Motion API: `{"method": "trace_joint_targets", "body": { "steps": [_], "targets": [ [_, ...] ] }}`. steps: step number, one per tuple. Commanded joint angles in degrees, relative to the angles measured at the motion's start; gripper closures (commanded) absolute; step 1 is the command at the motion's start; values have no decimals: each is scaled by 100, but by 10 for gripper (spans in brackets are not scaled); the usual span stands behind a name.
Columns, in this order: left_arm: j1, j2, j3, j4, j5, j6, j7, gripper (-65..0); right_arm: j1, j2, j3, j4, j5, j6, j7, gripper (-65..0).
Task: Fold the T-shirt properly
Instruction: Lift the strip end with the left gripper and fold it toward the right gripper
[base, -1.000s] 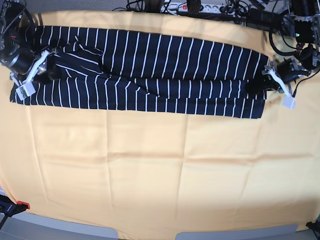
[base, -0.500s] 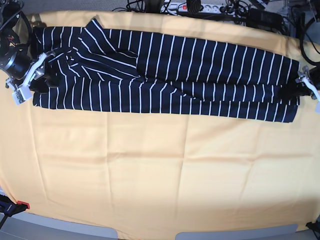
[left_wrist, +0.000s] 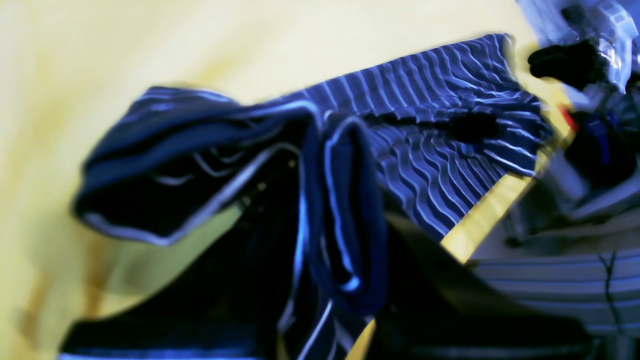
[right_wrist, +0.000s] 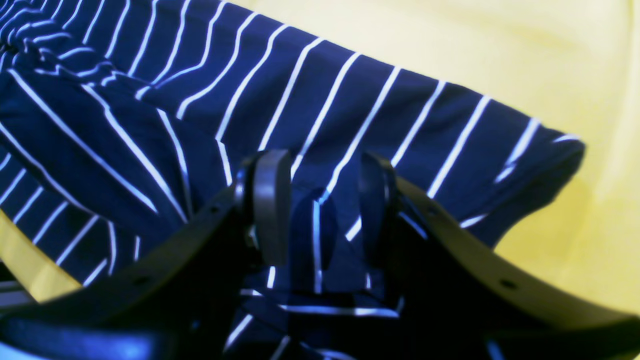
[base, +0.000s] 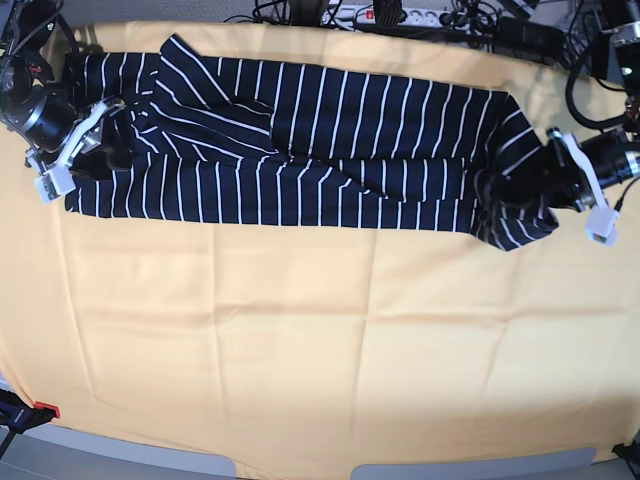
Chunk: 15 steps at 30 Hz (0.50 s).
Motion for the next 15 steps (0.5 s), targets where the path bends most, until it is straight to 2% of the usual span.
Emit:
{"method": "trace_joint_targets", "body": {
  "steps": [1, 4, 8, 10, 13, 15],
  "targets": [
    [39, 17, -46, 398, -141, -61, -109, 0, 22, 92, 52, 92, 96, 25, 107, -255],
    [203, 308, 15, 1082, -141, -197, -170, 0, 24, 94, 52, 92, 96, 25, 105, -255],
    [308, 654, 503, 1193, -141, -420, -404, 0, 20, 94, 52, 92, 92, 25, 83, -255],
    [302, 848, 868, 1110, 225, -420, -754, 0, 20, 94, 52, 92, 101, 25, 17, -255],
    [289, 1128, 1397, 883, 1005, -420, -1585, 0, 20, 92, 52, 92, 101, 25, -31, -255],
    [258, 1329, 1672, 728, 1327, -420, -1856, 0, 20, 94, 52, 92, 98, 25, -46, -255]
  ]
}}
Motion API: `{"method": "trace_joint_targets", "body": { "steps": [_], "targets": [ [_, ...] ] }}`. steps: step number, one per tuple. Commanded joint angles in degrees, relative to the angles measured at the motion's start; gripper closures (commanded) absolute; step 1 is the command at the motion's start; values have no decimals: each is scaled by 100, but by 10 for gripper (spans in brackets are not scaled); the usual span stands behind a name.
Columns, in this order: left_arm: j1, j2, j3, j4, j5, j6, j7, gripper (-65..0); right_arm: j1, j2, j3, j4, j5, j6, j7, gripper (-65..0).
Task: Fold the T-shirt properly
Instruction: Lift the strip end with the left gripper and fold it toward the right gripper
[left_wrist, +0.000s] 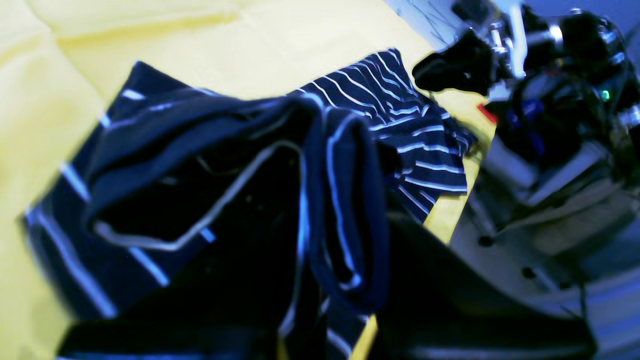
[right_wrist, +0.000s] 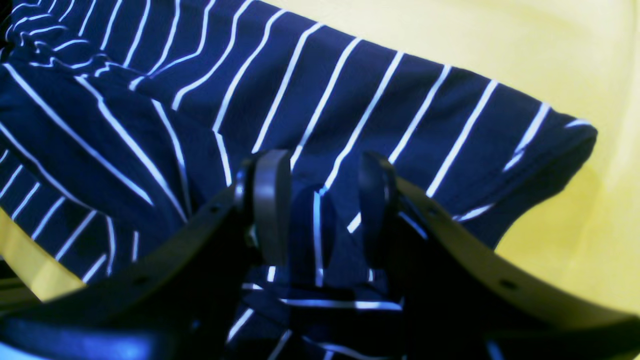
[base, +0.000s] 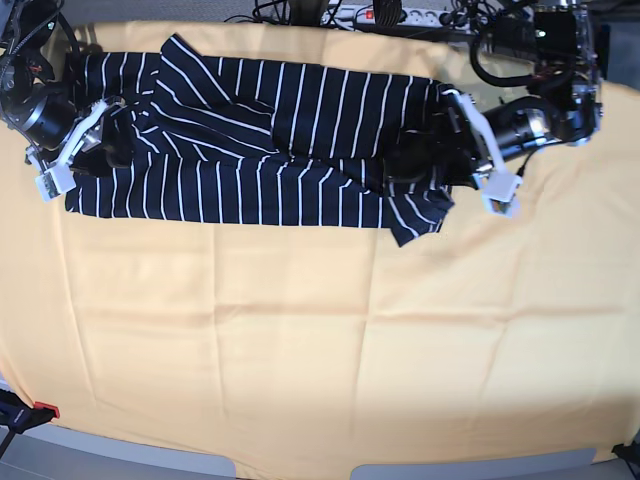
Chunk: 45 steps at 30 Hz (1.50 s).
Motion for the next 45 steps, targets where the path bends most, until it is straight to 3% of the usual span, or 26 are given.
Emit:
{"method": "trace_joint_targets", "body": {
  "steps": [1, 9, 15, 16, 20, 22, 35, 37, 38, 40, 43, 45],
  "targets": [
    [-87, 52, 83, 11, -94, -37, -229, 0, 31, 96, 52, 92, 105, 28, 76, -255],
    [-363, 807, 566, -393, 562, -37, -446, 0, 31, 96, 52, 92, 109, 28, -66, -255],
    [-358, 1152, 566, -474, 404, -44, -326, 0, 33, 96, 52, 92, 109, 28, -63, -255],
    [-358, 1169, 566, -474, 289, -57, -315, -21, 33, 96, 52, 92, 109, 28, -61, -255],
    [-361, 1274, 584, -474, -81, -91, -313, -299, 33, 96, 52, 92, 280, 28, -63, -255],
    [-358, 1274, 636, -474, -74, -91, -273, -330, 33, 96, 52, 92, 348, 28, -66, -255],
    [-361, 1244, 608, -466, -107, -91, -83, -321, 33, 98, 52, 92, 345, 28, -66, -255],
    [-363, 1244, 363, -420, -116, -91, -247, -269, 33, 98, 52, 92, 345, 28, -68, -255],
    [-363, 1246, 173, -380, -114, -91, -319, -211, 31, 98, 52, 92, 345, 28, -68, -255],
    [-365, 1244, -319, -286, -44, -91, -428, 0, 33, 96, 52, 92, 345, 28, -68, -255],
    [-361, 1226, -1034, -245, 101, -91, -444, 0, 33, 96, 52, 92, 345, 28, -66, -255],
    [-343, 1193, -1228, -247, 308, 111, -415, 0, 33, 96, 52, 92, 345, 28, -66, -255]
  ]
}}
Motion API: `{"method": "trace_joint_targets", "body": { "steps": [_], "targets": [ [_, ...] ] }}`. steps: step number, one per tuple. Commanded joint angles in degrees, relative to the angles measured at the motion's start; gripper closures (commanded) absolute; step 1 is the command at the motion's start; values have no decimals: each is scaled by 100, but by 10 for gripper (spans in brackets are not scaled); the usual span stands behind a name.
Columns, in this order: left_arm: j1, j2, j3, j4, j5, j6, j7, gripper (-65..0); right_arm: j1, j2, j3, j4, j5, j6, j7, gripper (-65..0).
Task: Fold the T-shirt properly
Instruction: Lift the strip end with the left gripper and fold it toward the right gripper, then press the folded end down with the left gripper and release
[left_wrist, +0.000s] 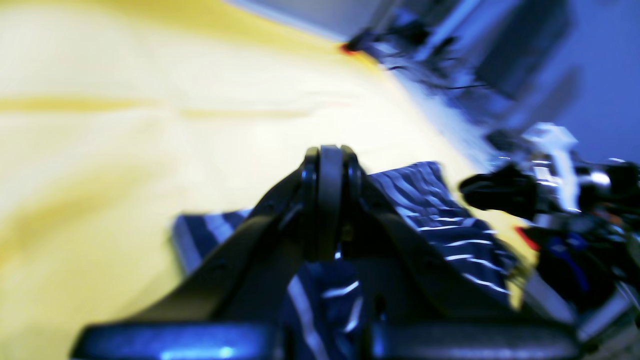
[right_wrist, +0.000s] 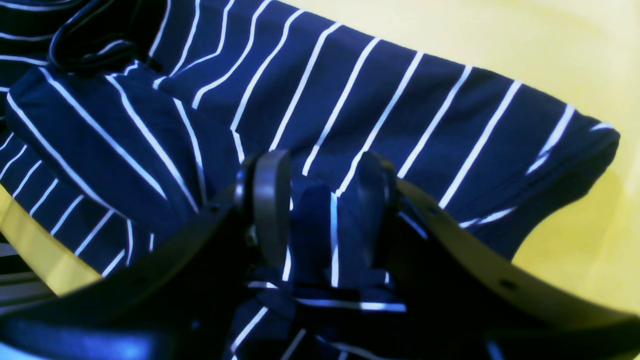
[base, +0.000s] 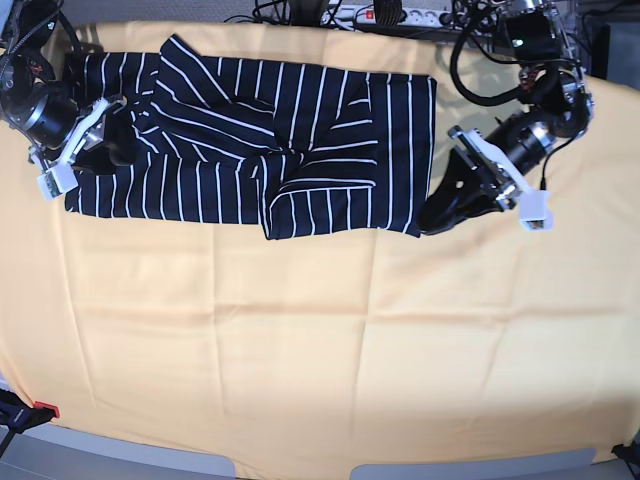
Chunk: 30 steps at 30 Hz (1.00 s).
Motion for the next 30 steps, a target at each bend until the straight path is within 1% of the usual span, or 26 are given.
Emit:
{"method": "trace_joint_targets", "body": {
  "steps": [1, 5, 9, 11, 13, 15, 17, 18, 20, 22, 23, 25, 27, 28, 30],
  "targets": [
    [-35, -17, 0, 98, 129, 46, -74, 0, 35, 96, 52, 92, 111, 28, 109, -255],
    [-37, -17, 289, 85, 1158, 424, -236, 0, 46, 96, 52, 92, 122, 28, 125, -255],
    [-37, -17, 1010, 85, 2076, 643, -442, 0, 46, 96, 52, 92, 122, 28, 105, -255],
    [-39, -15, 1408, 85, 2422, 699, -522, 0, 46, 96, 52, 92, 122, 28, 105, -255],
    [-39, -15, 1764, 85, 2726, 909, -544, 0, 46, 96, 52, 92, 120, 28, 105, -255],
    [-37, -15, 2039, 85, 2826, 1001, -509, 0, 46, 96, 52, 92, 120, 28, 103, -255],
    [-37, -15, 2229, 85, 2693, 911, -490, 0, 48, 96, 52, 92, 122, 28, 107, -255],
    [-37, -15, 2297, 85, 2540, 756, -492, 0, 46, 96, 52, 92, 120, 28, 105, -255],
    [-37, -15, 2398, 87, 2050, 382, -470, 0, 46, 96, 52, 92, 116, 28, 103, -255],
    [-35, -13, 2479, 87, 1362, -83, -302, 0, 46, 96, 52, 92, 101, 28, 105, -255],
    [-35, -11, 2518, 87, 1012, -264, -173, 0, 46, 96, 52, 92, 101, 28, 103, -255],
    [-37, 7, 2579, 87, 378, -264, 227, 0, 46, 96, 52, 92, 103, 28, 105, -255],
    [-37, 15, 2605, 87, -55, -264, 645, 0, 46, 96, 52, 94, 105, 28, 107, -255],
    [-39, 13, 2599, 87, -160, -264, 780, 0, 48, 96, 52, 92, 105, 28, 107, -255],
    [-57, 13, 2524, 87, -205, -264, 839, 0, 48, 98, 52, 92, 105, 28, 107, -255]
  ]
}}
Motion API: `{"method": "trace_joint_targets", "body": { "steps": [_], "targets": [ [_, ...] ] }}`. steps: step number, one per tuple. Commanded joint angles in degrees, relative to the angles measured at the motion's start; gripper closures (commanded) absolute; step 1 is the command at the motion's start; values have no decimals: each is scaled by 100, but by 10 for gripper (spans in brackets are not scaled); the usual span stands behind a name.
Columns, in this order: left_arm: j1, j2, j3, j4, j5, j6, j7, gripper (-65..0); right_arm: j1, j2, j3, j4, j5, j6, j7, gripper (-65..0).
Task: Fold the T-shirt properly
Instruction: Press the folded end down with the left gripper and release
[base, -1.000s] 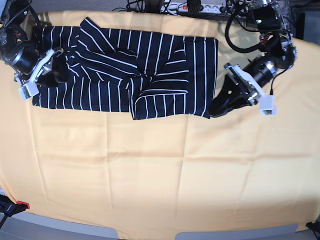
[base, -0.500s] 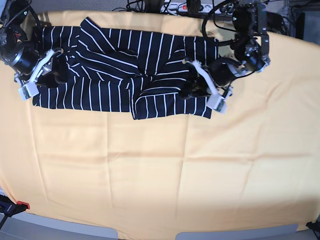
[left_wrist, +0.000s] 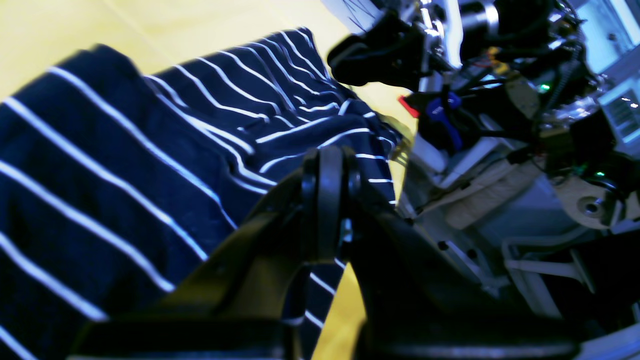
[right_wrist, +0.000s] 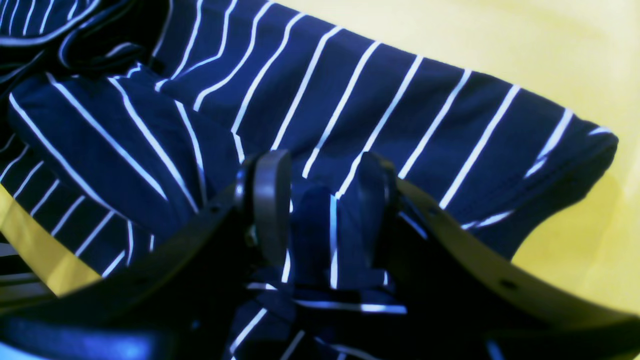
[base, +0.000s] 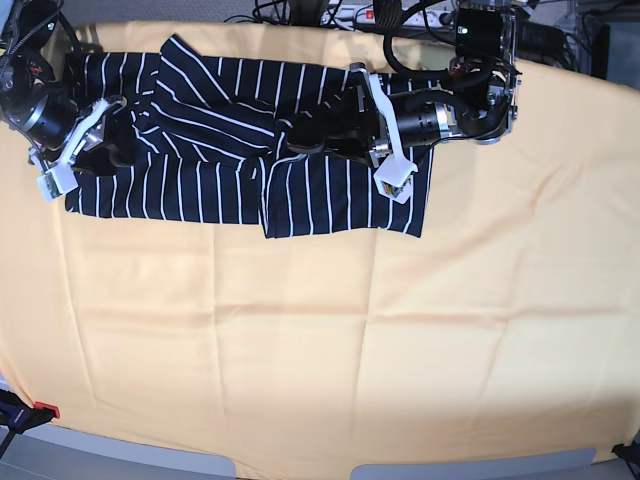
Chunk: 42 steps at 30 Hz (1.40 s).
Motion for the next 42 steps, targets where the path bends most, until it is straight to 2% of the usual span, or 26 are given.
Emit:
{"method": "trace_joint_targets", "body": {
  "steps": [1, 6, 10, 13, 15, 18, 21, 24, 26, 29, 32, 39, 42],
  "targets": [
    [-79, -4, -129, 94, -179, -47, -155, 0, 31, 98, 52, 92, 111, 30, 116, -255],
    [-72, -4, -1086, 92, -149, -47, -922, 0, 31, 96, 55, 94, 127, 30, 293, -255],
    [-22, -4, -1631, 79, 603, -47, -1058, 0, 94, 98, 74, 122, 125, 30, 610, -255],
    [90, -4, -1440, 76, 1338, -47, -1115, 0, 321, 98, 166, 225, 114, 30, 625, -255],
    [175, -20, -1211, 76, 1919, -17, -1344, 0, 487, 98, 282, 291, 101, 30, 621, -255],
    [313, -20, -831, 76, 2837, 291, -1692, 0, 634, 98, 577, 317, 96, 30, 551, -256],
    [393, -22, -490, 76, 3510, 514, -1814, 0, 614, 98, 1003, 317, -118, 13, 538, -292],
    [402, -26, -258, 76, 3993, 688, -1814, 0, 546, 98, 1401, 291, -437, -297, 542, -305],
    [407, -90, -168, 76, 4079, 872, -1810, 0, 404, 96, 1572, 181, -439, -407, 542, -313],
    [407, -122, -151, 76, 4092, 920, -1812, 0, 199, 96, 1698, -256, -439, -452, 538, -382],
    [404, -245, -151, 76, 4120, 933, -1814, 0, 118, 96, 1720, -885, -321, -457, 439, -393],
    [518, -562, -151, 76, 4113, 1005, -1816, 0, 125, 96, 1720, -2210, 573, -103, 136, -393],
    [531, -560, -151, 76, 4111, 1005, -1818, 0, 127, 96, 1718, -2649, 1207, 30, -262, -393]
  ]
}}
